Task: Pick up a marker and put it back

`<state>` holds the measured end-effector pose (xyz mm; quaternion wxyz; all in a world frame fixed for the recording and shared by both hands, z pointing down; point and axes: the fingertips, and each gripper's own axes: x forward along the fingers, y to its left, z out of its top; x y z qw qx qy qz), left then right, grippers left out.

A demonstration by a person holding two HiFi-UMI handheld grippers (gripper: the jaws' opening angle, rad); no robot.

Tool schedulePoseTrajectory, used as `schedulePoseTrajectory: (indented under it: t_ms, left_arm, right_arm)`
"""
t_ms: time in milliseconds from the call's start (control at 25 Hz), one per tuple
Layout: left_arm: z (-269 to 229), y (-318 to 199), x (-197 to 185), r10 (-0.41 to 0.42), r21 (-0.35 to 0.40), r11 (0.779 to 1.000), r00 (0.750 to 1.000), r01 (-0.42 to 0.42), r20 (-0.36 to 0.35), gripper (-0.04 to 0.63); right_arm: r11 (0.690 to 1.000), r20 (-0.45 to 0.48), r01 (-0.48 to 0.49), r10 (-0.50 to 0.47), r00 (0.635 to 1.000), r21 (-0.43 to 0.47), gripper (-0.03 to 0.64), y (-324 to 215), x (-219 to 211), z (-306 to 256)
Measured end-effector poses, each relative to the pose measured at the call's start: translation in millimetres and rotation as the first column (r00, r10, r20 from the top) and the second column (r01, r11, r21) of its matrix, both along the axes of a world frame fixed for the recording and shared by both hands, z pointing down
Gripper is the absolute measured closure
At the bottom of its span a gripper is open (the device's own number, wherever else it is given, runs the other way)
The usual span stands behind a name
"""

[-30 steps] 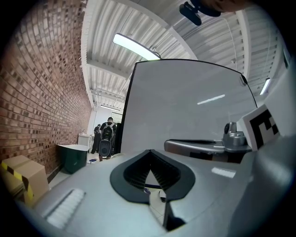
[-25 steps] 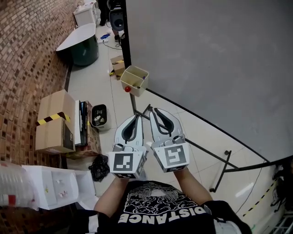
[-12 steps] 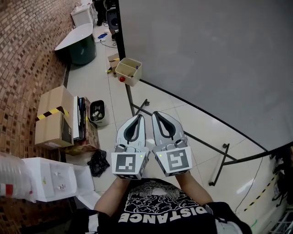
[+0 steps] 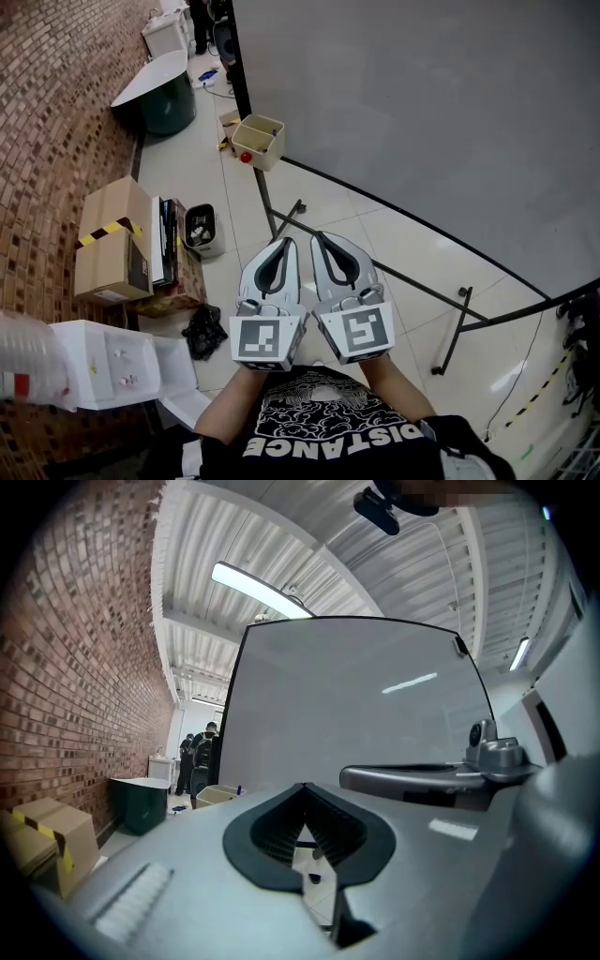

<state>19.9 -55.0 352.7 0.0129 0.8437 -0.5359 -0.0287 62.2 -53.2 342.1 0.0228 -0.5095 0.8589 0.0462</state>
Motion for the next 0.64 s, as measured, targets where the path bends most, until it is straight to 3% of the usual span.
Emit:
schedulePoseTrajectory:
  t_ms: [320,640]
  left_arm:
    - [-1.7,-0.4,-6.9,-0.033,-0.006,0.999,0.999,0.033,-0.001,0.589]
    - [2.4,1.3,-4.8,0.001,0.012,1.0,1.0,-0.001,0.011,0.589]
  right_arm:
    - [1.0,0.006,0.012,-0.012,1.0,0.005,0.615,3.7,-4.0,0.5]
    - [1.0,0.007,0.013,-0.013,1.0,0.004,0.615,2.9,-5.8,1.3]
